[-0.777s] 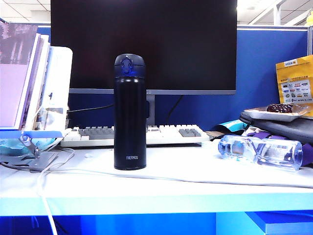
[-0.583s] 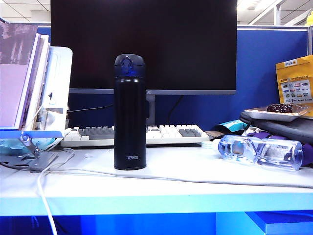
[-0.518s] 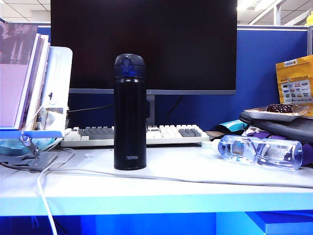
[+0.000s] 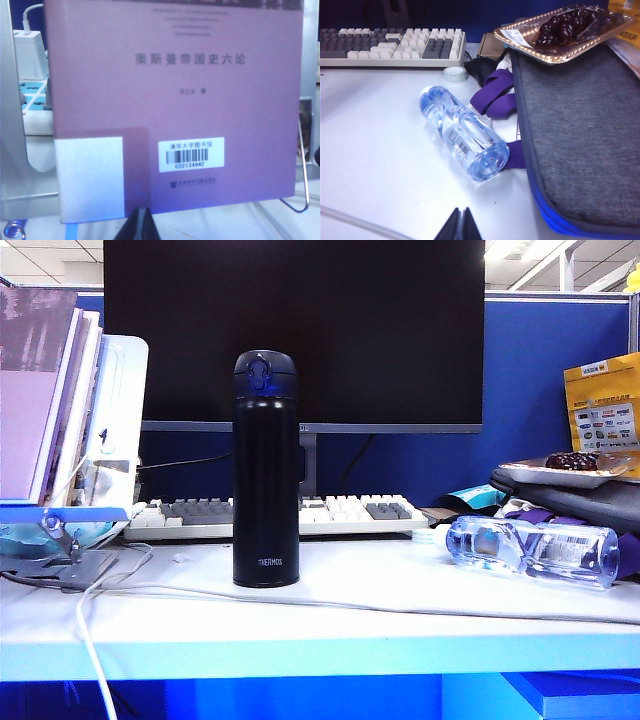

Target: Pick up the mineral water bottle and place it vertically to the right of the black thermos cup.

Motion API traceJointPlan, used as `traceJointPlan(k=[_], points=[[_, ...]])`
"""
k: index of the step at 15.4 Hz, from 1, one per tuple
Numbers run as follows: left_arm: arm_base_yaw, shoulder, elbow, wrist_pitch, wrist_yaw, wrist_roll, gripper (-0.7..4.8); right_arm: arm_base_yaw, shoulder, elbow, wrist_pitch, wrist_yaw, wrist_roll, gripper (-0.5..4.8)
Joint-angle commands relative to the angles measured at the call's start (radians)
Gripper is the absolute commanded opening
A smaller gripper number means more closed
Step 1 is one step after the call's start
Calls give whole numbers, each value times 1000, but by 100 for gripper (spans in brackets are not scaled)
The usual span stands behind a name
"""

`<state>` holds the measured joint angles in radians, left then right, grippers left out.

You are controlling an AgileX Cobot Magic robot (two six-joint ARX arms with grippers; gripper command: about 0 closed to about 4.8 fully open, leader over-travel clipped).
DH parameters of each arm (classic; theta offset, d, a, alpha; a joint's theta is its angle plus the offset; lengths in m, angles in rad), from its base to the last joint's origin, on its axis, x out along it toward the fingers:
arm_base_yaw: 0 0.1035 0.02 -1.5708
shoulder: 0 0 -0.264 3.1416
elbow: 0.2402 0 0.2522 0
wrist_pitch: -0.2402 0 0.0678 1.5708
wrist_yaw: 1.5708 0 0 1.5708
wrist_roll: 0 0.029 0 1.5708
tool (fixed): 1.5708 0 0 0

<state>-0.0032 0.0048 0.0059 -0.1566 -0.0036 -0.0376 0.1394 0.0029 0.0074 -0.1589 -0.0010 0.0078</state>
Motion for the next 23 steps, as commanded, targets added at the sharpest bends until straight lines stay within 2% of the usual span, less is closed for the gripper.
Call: traceJointPlan(k=[1, 8, 10, 11, 12, 13, 15, 19, 21, 23], points=[[0, -3, -1, -14, -3, 3, -2, 0, 0, -2, -9, -2, 3, 22], [0, -3, -1, -14, -1, 3, -2, 0, 0, -2, -8, 0, 3, 22], [0, -3, -1, -14, 0, 3, -2, 0, 0, -2, 31, 35, -5, 22], [0, -3, -1, -14, 0, 3, -2, 1, 0, -2, 58, 26, 29, 21], [0, -3, -1, -14, 0, 3, -2, 0, 0, -2, 117, 24, 159, 22], [0, -3, -1, -14, 0, 3, -2, 1, 0, 0, 170, 17, 216, 22], [0, -3, -1, -14, 0, 3, -2, 0, 0, 42, 224, -42, 270, 22], [0, -3, -1, -13, 0, 3, -2, 0, 150, 377, 144, -43, 233, 22], [0, -3, -1, -14, 0, 3, -2, 0, 395, 638, -65, -84, 171, 22], [0, -3, -1, -13, 0, 3, -2, 0, 632, 883, -286, -116, 172, 22]])
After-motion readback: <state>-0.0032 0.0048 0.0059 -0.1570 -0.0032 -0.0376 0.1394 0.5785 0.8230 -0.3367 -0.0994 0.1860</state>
